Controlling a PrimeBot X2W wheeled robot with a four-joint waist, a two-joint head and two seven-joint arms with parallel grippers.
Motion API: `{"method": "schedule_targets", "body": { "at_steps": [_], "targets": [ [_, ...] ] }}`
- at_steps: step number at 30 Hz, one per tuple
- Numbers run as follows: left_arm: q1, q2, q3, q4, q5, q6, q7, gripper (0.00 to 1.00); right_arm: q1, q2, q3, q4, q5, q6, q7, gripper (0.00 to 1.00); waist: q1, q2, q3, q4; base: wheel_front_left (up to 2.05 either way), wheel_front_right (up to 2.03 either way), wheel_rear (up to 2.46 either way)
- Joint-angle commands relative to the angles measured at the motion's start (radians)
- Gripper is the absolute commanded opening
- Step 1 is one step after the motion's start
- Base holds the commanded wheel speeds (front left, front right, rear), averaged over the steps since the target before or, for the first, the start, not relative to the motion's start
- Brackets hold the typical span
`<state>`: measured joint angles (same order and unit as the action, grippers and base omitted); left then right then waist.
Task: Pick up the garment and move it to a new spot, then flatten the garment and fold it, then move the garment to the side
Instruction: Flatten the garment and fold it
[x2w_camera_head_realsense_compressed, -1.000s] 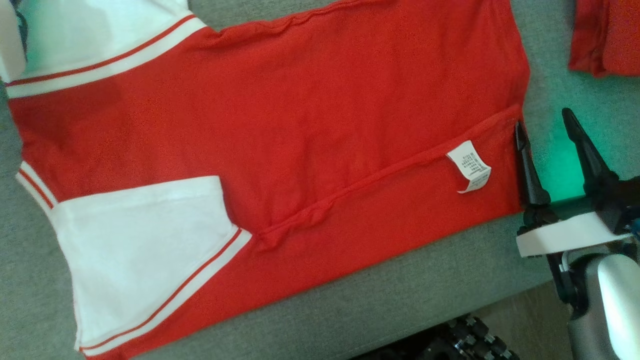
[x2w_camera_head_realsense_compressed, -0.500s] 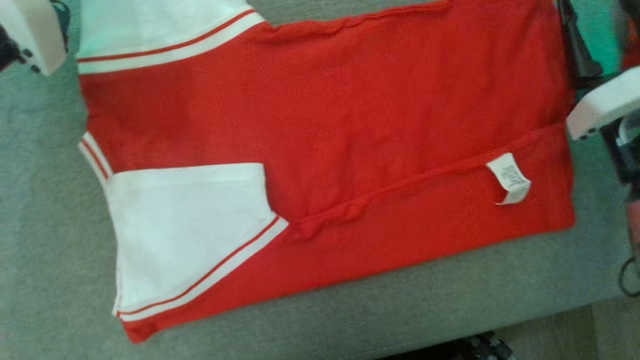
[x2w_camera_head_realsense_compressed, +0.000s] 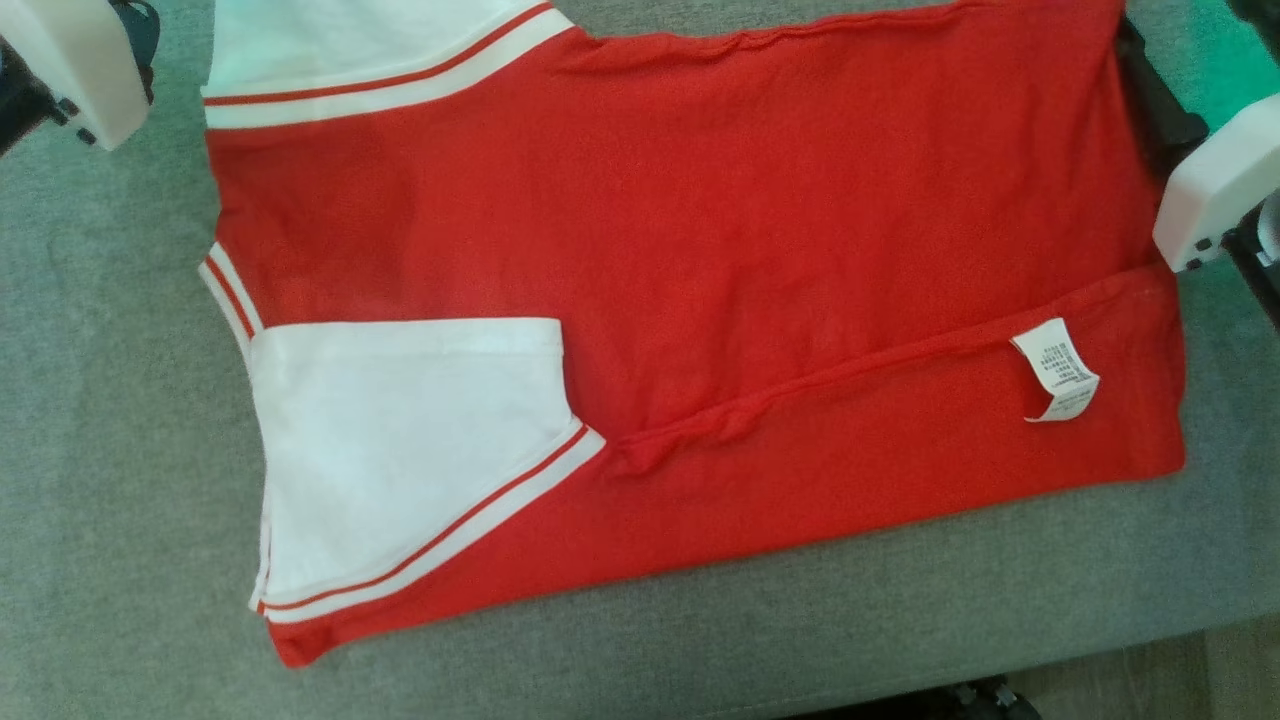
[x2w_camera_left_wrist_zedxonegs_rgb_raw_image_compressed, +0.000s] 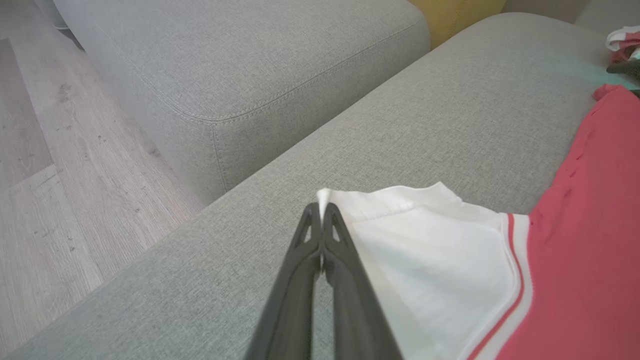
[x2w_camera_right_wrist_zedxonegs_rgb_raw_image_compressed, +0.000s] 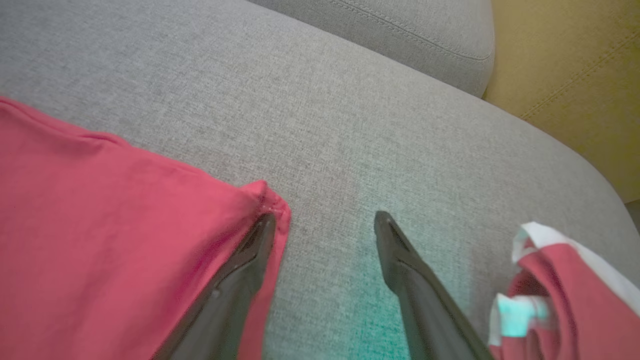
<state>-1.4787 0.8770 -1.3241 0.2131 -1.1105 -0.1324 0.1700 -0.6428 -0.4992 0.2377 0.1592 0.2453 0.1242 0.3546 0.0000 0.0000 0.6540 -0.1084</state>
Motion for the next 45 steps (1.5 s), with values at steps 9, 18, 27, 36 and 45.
{"method": "schedule_targets", "body": {
  "at_steps": [9, 18, 27, 36, 45],
  "targets": [
    [-0.057, 0.052, 0.045, -0.018, -0.01, 0.002, -0.026, 0.0, 0.004, -0.072, 0.081, -0.037, 0.057, 0.007, 0.086, 0.95, 0.0, 0.0, 0.005, 0.009, 0.0, 0.0, 0.0],
    [-0.049, 0.053, 0.044, -0.027, -0.012, 0.002, -0.024, 0.0, -0.018, -0.159, 0.213, -0.037, 0.195, 0.007, 0.246, 0.46, 0.0, 0.0, 0.001, 0.02, 0.0, 0.0, 0.0],
    [-0.053, 0.043, 0.044, -0.019, 0.022, 0.002, -0.102, 0.0, -0.064, -0.22, 0.251, -0.058, 0.302, 0.007, 0.256, 0.0, 0.0, 0.0, -0.004, 0.037, 0.0, 0.0, 0.0],
    [-0.094, 0.029, 0.044, 0.061, 0.088, 0.002, -0.292, 0.0, -0.108, -0.185, 0.153, -0.015, 0.267, 0.007, 0.001, 0.0, 0.0, 0.0, -0.031, 0.047, 0.0, 0.0, 0.0],
    [-0.063, 0.023, 0.044, 0.06, 0.058, 0.002, -0.368, 0.0, -0.056, -0.185, 0.073, -0.02, 0.304, 0.007, -0.127, 0.0, 0.0, 0.0, -0.08, 0.083, 0.0, 0.0, 0.0]
  ]
}}
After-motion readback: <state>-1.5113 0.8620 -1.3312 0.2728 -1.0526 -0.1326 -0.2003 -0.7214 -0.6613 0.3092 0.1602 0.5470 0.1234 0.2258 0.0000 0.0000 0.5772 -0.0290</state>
